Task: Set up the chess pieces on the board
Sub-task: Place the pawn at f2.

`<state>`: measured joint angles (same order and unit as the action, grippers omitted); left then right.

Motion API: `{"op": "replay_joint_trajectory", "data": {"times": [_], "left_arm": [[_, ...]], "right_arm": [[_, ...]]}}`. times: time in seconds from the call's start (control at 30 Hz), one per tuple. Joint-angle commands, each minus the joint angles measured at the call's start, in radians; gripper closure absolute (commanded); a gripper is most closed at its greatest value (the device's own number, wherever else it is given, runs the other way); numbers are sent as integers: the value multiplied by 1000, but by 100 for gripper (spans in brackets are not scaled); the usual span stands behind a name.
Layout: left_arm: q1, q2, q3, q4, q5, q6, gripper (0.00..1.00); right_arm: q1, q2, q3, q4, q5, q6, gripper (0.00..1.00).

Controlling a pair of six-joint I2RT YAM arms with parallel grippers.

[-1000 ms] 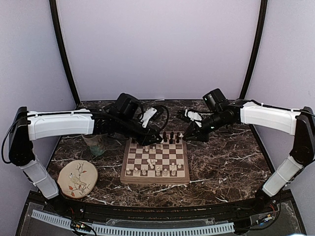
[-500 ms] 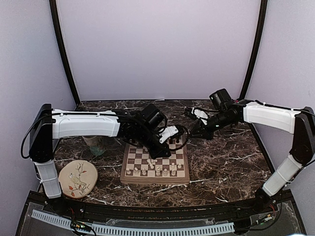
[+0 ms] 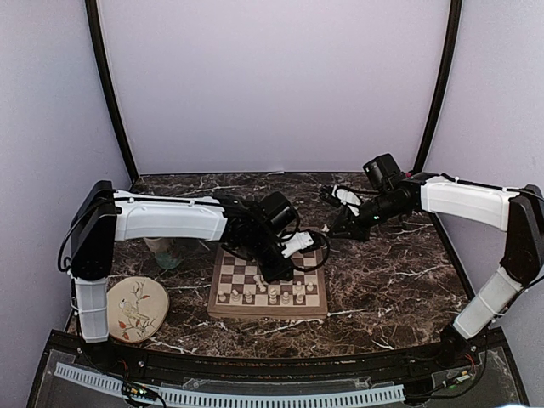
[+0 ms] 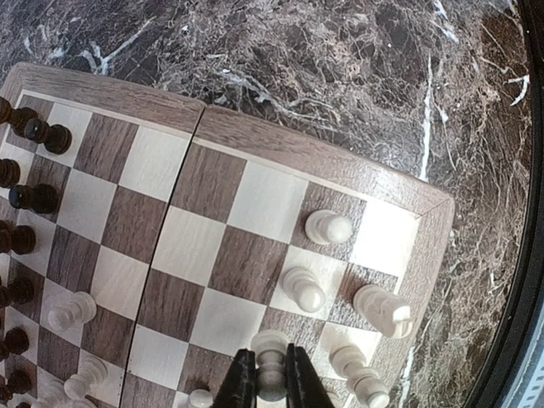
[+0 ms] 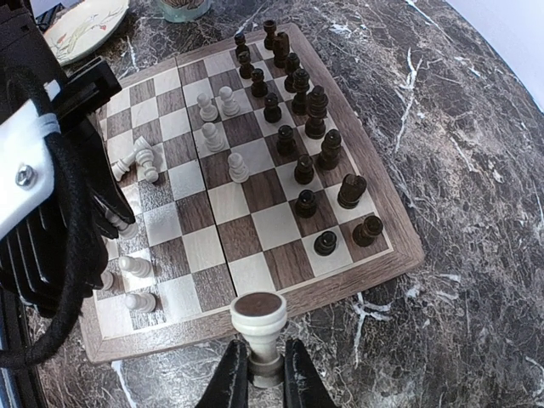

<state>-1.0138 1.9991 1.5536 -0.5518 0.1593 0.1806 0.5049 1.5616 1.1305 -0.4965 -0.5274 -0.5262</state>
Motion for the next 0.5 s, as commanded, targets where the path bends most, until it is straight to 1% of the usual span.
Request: {"op": "replay_joint_trajectory", "data": {"times": [0.0,0.47], "left_arm": [[-7,10,37,-61,-1,31,98],[-15,56,72,-103,26,55,98]], "right_arm": [[-6,-11,-9,22,-19,-9,88],[-8,-8,-10,21,-26,-12,88]]}}
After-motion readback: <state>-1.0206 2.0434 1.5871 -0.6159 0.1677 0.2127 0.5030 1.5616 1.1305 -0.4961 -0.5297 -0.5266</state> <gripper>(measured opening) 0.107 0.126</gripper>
